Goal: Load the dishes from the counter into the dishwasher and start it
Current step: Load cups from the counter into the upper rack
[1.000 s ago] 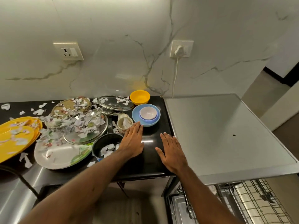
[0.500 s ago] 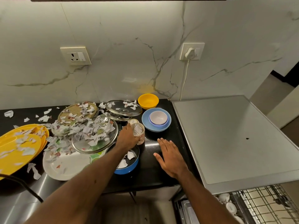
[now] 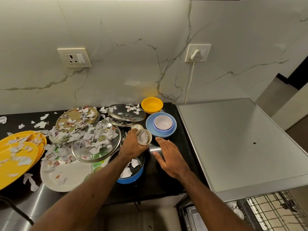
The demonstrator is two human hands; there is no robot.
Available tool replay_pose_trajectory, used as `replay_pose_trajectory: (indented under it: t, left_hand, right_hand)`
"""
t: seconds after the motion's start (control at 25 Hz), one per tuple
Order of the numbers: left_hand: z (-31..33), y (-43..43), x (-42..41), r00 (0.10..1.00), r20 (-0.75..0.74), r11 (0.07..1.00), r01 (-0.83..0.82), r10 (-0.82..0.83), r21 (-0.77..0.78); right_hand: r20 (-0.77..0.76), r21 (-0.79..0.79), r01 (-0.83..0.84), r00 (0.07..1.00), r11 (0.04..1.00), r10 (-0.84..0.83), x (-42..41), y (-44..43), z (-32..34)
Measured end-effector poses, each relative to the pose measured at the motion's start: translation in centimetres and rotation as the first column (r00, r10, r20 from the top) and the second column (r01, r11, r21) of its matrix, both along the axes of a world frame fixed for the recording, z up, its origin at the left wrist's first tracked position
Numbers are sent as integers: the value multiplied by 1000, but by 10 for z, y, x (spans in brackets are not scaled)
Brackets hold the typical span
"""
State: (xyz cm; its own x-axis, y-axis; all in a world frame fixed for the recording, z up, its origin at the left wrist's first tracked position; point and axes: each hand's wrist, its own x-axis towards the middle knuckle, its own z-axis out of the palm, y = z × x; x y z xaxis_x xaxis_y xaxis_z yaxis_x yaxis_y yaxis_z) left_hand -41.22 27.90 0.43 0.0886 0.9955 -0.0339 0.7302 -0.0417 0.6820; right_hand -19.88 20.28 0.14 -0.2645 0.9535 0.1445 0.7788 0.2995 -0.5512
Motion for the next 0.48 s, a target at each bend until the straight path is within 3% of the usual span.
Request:
replay_pose_trajectory:
  t: [0.08, 0.2, 0.36, 0.48]
  left_hand:
    - [3, -7, 2, 998, 15, 995, 65, -67, 76]
    - [9, -10, 3, 988, 17, 975, 147, -152, 167]
    - [22, -7, 5, 951, -74, 915, 309, -300, 259]
    - [29, -5, 3, 941, -95, 881, 339, -326, 330]
  right_hand:
    - [-46, 33, -36, 998, 999, 38, -7, 6, 12]
    - [14, 93, -136, 991, 986, 135, -24, 18, 33]
    - [25, -80, -78, 996, 994, 80, -45, 32, 55]
    - [35, -185, -95, 994, 978, 103, -52, 39, 62]
